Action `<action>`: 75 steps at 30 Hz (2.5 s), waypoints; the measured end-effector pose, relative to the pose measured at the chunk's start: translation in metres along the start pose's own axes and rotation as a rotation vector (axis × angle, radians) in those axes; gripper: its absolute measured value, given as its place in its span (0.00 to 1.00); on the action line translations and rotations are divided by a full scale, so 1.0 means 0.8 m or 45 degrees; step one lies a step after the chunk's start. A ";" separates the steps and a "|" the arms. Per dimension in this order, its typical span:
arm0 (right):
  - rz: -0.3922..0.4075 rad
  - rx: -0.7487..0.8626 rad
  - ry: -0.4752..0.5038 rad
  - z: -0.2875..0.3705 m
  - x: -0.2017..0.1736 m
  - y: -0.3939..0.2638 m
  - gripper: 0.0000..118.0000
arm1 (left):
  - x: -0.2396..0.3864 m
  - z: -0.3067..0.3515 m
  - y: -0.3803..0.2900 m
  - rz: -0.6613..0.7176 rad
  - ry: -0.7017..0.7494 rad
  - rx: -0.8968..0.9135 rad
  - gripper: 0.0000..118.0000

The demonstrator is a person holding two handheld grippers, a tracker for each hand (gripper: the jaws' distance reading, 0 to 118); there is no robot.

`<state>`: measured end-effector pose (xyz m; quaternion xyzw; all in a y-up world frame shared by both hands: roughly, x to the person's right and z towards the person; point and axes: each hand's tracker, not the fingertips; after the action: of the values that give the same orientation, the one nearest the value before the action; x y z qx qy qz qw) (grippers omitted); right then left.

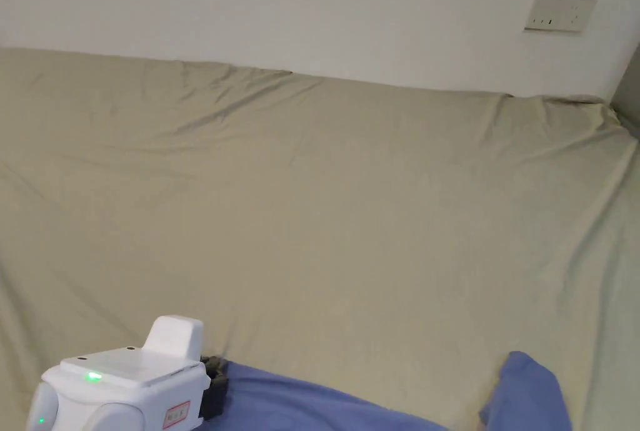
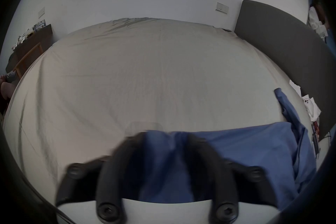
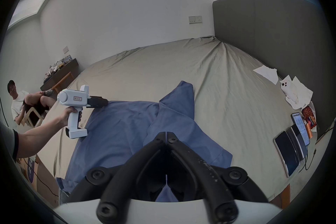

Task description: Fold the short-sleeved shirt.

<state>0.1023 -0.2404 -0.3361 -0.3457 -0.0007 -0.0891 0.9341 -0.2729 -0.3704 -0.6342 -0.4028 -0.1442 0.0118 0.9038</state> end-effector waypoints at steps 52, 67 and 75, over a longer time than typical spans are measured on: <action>-0.010 -0.258 -0.139 -0.284 0.013 0.213 0.06 | -0.002 0.114 0.027 0.208 -0.040 0.075 0.05; 0.070 0.368 -0.018 -0.003 0.019 0.381 0.06 | -0.021 0.342 0.188 0.134 0.077 0.595 0.05; 0.215 0.590 -0.134 0.038 -0.016 0.489 0.06 | -0.012 0.414 0.320 0.006 0.285 0.766 0.05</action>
<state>0.1570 0.0725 -0.5662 -0.1255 -0.0408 0.0098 0.9912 -0.3472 0.0414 -0.6136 -0.1168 -0.0329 0.0114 0.9925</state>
